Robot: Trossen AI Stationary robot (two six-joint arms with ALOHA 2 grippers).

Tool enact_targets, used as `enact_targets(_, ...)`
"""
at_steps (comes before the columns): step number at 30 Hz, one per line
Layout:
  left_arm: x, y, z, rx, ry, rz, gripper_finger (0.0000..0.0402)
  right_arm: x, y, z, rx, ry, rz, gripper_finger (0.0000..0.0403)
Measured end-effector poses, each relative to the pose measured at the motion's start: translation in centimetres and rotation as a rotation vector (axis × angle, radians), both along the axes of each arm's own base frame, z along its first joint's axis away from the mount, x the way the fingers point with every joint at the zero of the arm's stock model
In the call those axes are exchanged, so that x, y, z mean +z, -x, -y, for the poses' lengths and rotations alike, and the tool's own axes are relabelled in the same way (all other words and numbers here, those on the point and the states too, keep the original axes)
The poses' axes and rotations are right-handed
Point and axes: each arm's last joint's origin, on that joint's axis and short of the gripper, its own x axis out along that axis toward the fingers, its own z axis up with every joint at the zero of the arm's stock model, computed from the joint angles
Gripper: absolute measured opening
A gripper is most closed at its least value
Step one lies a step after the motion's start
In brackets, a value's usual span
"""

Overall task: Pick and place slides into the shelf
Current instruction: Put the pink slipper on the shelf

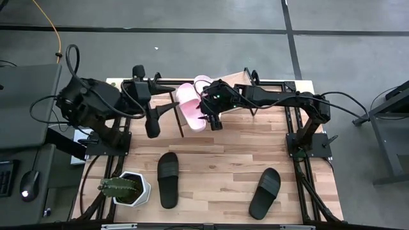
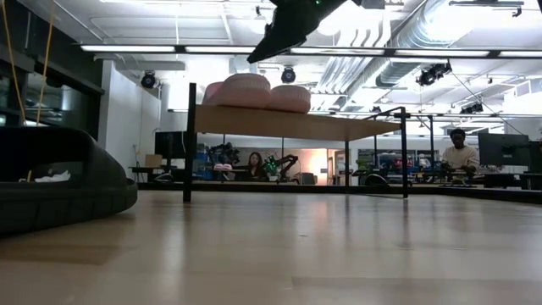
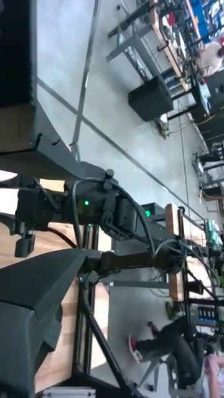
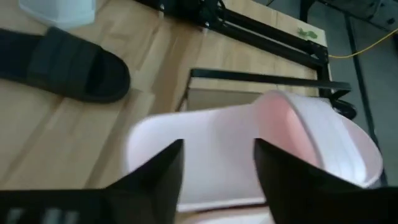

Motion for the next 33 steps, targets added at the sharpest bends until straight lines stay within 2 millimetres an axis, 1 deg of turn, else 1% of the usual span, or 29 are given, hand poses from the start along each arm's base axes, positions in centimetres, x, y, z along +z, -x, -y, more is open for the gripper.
enact_targets(2,0.0,0.1,0.0,-0.004,0.000,-0.001,0.0177,0.1,-0.1,-0.3,-0.008,-0.012,0.013,0.0145)
enact_targets(6,0.0,0.1,0.0,-0.012,-0.011,-0.008,0.0177,0.4,-0.4,-0.7,-0.022,-0.015,0.053,0.0045)
enact_targets(7,0.0,0.2,0.0,-0.011,-0.010,-0.007,0.0177,0.5,-0.5,-0.7,-0.028,-0.021,0.065,0.0024)
enact_targets(8,0.1,0.2,0.0,-0.010,-0.007,-0.004,0.0177,0.6,-0.6,-0.6,-0.036,-0.028,0.076,0.0012)
enact_targets(12,0.0,0.0,0.1,-0.028,0.007,-0.004,0.0177,0.7,-0.7,0.0,-0.096,-0.028,0.099,0.0022)
enact_targets(16,0.0,-0.1,0.2,-0.070,0.039,-0.001,0.0177,0.2,-0.8,1.1,-0.135,-0.037,0.083,0.0003)
enact_targets(23,-0.1,-0.1,0.2,-0.077,0.019,-0.011,0.0177,0.2,-0.6,2.5,-0.179,-0.077,0.099,0.0002)
enact_targets(30,-0.1,-0.1,0.2,-0.080,0.010,-0.016,0.0177,0.4,-0.7,2.5,-0.147,-0.094,0.121,0.0000)
enact_targets(33,-0.1,-0.1,0.2,-0.079,0.011,-0.015,0.0177,0.0,-1.0,2.5,-0.142,-0.100,0.114,0.0000)
